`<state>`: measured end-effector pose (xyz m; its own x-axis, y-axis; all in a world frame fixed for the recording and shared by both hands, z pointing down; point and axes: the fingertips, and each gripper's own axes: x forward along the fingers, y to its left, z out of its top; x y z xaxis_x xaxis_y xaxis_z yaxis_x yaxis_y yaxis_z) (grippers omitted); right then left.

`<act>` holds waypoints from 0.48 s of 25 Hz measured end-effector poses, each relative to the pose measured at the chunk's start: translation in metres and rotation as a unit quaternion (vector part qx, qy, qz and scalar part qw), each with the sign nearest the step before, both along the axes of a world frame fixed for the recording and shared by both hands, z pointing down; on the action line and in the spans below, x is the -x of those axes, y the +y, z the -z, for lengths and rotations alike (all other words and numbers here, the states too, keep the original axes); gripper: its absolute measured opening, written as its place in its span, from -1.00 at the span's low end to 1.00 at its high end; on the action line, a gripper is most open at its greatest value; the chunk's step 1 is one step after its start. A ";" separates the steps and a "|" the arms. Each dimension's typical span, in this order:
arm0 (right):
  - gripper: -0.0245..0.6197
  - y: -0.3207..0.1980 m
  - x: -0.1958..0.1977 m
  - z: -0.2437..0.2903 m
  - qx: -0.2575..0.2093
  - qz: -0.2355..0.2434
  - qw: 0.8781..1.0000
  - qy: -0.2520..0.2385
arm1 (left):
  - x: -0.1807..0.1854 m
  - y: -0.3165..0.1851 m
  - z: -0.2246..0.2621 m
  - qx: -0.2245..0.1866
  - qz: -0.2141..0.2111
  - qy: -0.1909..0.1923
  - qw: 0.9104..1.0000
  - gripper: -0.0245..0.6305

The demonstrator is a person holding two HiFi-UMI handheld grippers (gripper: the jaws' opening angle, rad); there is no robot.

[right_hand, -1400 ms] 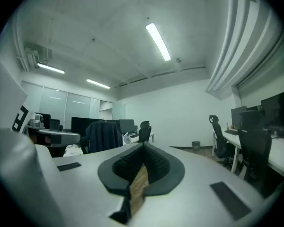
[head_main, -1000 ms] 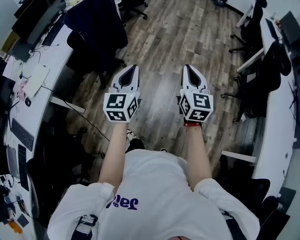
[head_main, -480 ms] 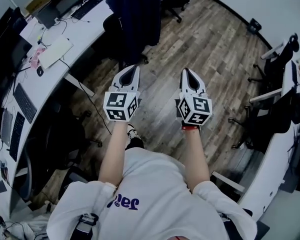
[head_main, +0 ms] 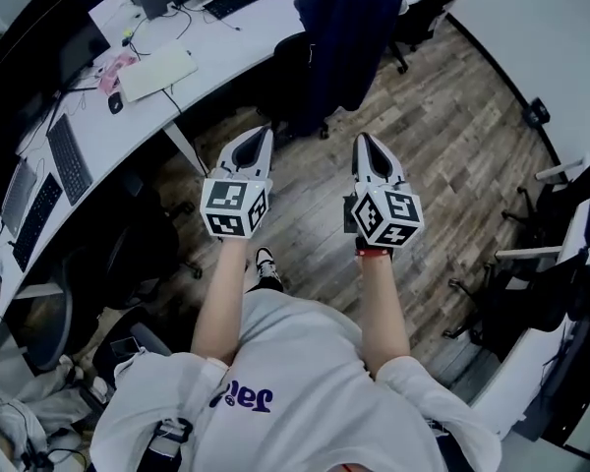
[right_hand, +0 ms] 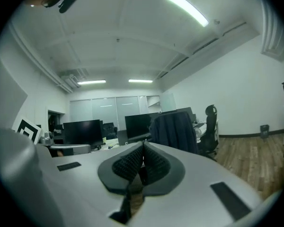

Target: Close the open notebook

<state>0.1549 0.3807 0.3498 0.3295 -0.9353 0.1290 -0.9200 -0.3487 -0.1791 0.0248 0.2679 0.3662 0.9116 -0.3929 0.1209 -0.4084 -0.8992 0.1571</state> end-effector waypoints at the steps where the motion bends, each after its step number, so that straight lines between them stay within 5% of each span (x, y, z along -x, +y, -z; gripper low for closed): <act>1: -0.88 -0.016 0.008 -0.002 0.001 0.011 1.000 -0.003 | 0.009 -0.013 -0.001 0.000 0.009 0.000 1.000 -0.86; 12: -0.88 -0.173 0.098 -0.020 0.016 0.114 0.993 -0.009 | 0.106 -0.139 -0.011 0.007 0.107 -0.003 0.994 -0.86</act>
<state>0.0567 0.2081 0.3700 0.1079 -0.9807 0.1631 -0.9723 -0.1383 -0.1882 -0.0812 0.1289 0.3774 0.8068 -0.5755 0.1338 -0.5908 -0.7895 0.1665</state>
